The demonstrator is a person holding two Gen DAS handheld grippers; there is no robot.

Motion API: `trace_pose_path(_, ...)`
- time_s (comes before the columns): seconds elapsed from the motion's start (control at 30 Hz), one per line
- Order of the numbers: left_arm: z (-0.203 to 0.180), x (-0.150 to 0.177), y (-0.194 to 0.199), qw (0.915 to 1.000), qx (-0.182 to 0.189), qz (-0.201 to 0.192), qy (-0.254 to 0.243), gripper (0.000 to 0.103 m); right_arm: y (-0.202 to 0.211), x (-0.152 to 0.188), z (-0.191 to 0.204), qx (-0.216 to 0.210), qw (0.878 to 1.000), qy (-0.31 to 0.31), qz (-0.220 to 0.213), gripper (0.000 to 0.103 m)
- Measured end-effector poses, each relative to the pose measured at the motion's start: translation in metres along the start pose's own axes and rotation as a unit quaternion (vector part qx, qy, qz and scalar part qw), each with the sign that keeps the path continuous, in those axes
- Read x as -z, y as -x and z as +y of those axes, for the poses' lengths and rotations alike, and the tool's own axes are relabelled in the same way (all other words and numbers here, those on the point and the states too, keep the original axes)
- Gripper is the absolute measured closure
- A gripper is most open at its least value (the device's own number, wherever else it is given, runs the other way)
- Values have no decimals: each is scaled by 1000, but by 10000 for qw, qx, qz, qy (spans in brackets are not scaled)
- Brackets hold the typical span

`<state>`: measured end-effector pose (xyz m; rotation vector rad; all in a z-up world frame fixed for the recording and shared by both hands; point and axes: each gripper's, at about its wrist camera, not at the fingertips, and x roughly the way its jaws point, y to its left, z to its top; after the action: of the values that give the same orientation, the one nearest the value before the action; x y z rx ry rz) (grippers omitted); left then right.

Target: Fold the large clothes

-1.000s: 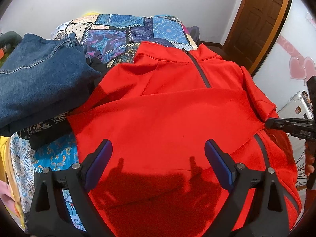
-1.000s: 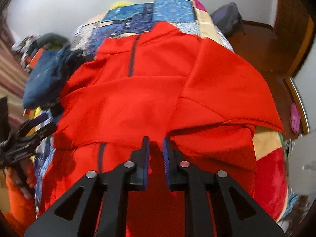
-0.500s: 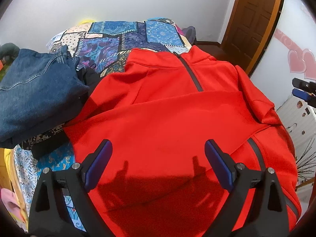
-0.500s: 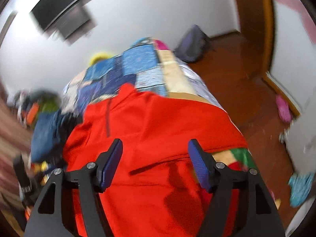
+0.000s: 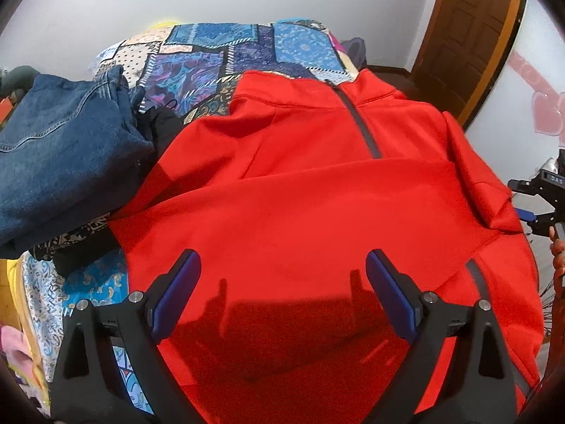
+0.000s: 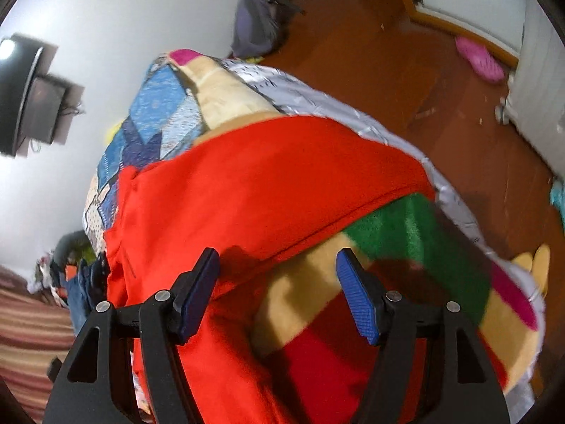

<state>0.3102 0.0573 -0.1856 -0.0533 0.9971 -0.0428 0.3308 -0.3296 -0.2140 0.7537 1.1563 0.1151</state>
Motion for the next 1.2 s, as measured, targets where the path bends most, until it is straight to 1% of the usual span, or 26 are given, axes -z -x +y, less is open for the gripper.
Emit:
trace_pose_path(0.17, 5, 0, -4, 9999, -79, 46, 66, 8, -7, -14, -5, -50, 9999, -109, -50, 38)
trace_pose_path(0.27, 7, 0, -7, 9998, -163, 72, 87, 8, -17, -22, -7, 78, 9998, -174, -99, 38)
trace_pose_path(0.33, 8, 0, -7, 9998, -199, 68, 75, 8, -17, -24, -4, 229, 9994, -118, -213, 40)
trace_pose_path(0.37, 8, 0, -6, 9997, -207, 59, 66, 8, -14, -25, 0, 342, 9989, -46, -312, 48)
trace_pose_path(0.4, 8, 0, -5, 9997, -220, 42, 48, 8, -12, -25, 5, 479, 9978, 59, -445, 62)
trace_pose_path(0.43, 8, 0, -4, 9997, -238, 25, 32, 8, -9, -25, 9, 600, 9964, 182, -563, 70)
trace_pose_path(0.47, 8, 0, -3, 9997, -259, 8, 14, 8, -5, -25, 13, 659, 9955, 268, -629, 83)
trace_pose_path(0.5, 8, 0, -1, 9996, -286, -18, -10, 8, 0, -26, 18, 661, 9948, 338, -697, 91)
trace_pose_path(0.57, 9, 0, 3, 9995, -309, -66, -38, 8, 14, -26, 30, 613, 9924, 528, -925, 94)
trace_pose_path(0.67, 12, 0, 10, 9995, -294, -145, -24, 8, 42, -20, 58, 501, 9841, 1023, -1361, 95)
trace_pose_path(0.7, 13, 0, 11, 9994, -285, -169, -9, 8, 54, -17, 70, 387, 9804, 1188, -1521, 95)
trace_pose_path(0.8, 17, -1, 17, 9993, -260, -250, 52, 8, 81, -4, 104, 48, 9702, 1592, -1825, 95)
trace_pose_path(0.9, 21, 0, 24, 9991, -225, -344, 122, 8, 98, 12, 145, -319, 9574, 2065, -1992, 95)
trace_pose_path(1.0, 28, 2, 34, 9985, -173, -465, 212, 8, 104, 37, 183, -662, 9443, 2574, -1942, 95)
trace_pose_path(1.07, 33, 3, 39, 9981, -165, -534, 255, 8, 101, 58, 208, -848, 9353, 2947, -1763, 95)
trace_pose_path(1.2, 51, 7, 51, 9970, -184, -646, 381, 8, 76, 97, 246, -973, 9200, 3568, -1299, 95)
